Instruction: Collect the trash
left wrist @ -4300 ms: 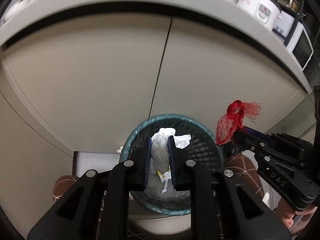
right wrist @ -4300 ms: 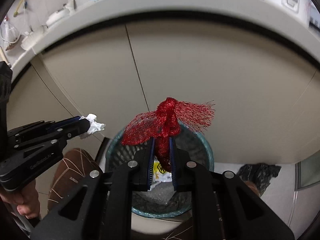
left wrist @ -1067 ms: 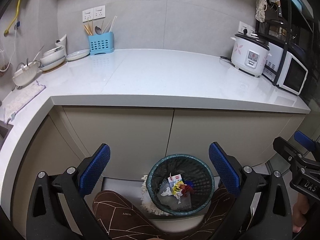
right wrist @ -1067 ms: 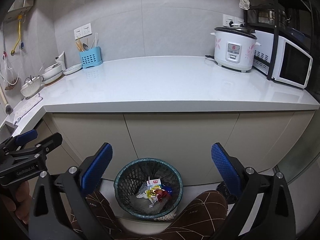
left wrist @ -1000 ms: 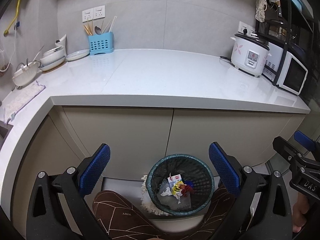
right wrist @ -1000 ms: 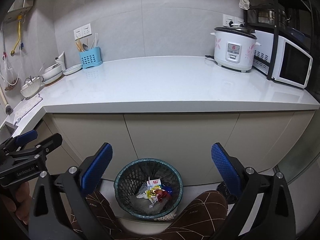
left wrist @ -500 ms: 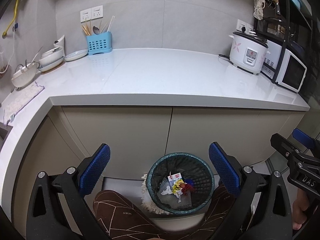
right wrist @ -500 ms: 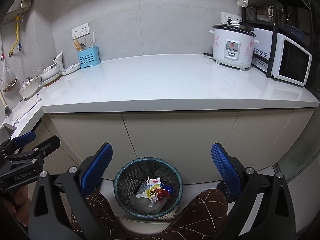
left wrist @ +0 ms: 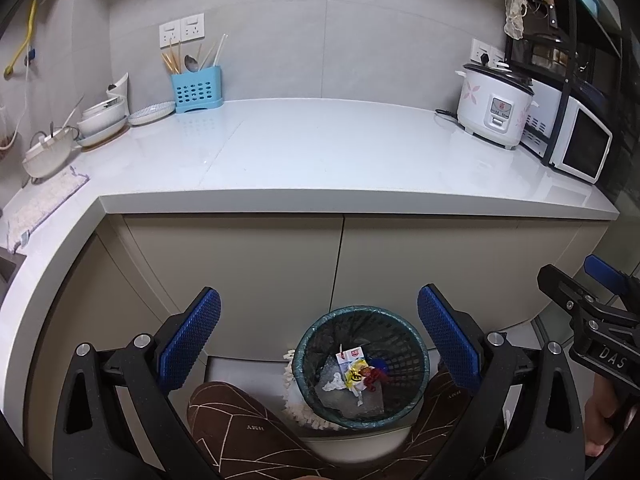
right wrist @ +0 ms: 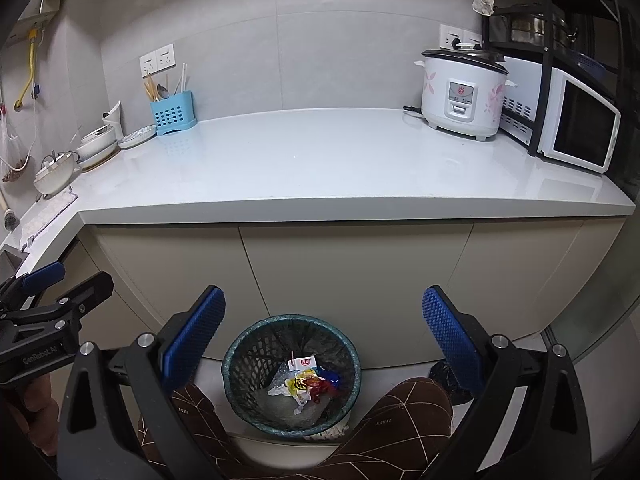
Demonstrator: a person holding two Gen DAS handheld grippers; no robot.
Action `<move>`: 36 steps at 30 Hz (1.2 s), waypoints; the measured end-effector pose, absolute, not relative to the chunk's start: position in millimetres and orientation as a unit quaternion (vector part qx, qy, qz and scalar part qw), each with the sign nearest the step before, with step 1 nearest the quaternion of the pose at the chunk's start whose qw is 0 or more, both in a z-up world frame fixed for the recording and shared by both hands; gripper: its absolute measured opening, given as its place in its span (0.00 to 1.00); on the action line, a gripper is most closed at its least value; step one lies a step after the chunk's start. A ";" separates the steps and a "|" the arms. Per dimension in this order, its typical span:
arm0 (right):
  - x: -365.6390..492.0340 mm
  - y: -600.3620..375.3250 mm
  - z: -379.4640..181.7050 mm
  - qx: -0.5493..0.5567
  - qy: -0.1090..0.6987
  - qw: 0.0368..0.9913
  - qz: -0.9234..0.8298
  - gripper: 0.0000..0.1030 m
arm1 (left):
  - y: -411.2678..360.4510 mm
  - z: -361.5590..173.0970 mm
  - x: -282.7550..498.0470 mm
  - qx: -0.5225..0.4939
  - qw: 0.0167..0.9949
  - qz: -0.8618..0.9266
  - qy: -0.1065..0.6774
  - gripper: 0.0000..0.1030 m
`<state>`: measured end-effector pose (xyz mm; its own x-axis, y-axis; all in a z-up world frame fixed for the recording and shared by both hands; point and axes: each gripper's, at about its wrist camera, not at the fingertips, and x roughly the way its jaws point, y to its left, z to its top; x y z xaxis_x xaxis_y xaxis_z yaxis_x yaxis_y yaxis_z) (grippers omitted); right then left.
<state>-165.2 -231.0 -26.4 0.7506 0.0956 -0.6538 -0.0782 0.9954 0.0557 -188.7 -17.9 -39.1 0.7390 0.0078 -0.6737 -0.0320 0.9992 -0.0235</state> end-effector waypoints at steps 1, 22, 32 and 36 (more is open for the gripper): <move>-165.3 -231.4 -26.5 0.013 0.350 0.935 0.046 0.92 | -17.4 -39.1 -189.0 -0.016 0.933 0.011 0.360 0.94; -164.6 -231.5 -31.2 0.015 0.354 0.934 0.046 0.92 | -20.4 -42.4 -187.5 -0.006 0.934 0.009 0.358 0.94; -165.5 -231.1 -32.1 0.015 0.355 0.934 0.045 0.92 | -19.9 -42.9 -187.4 -0.010 0.935 0.006 0.356 0.94; -166.1 -231.2 -32.2 0.016 0.354 0.934 0.046 0.92 | -19.7 -41.8 -186.7 -0.007 0.935 0.011 0.354 0.94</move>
<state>-166.1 -231.2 -32.2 0.7449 0.0969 -0.6602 -0.0738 0.9953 0.0628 -186.7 -19.7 -41.8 0.7488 0.0152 -0.6627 -0.0248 0.9997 -0.0051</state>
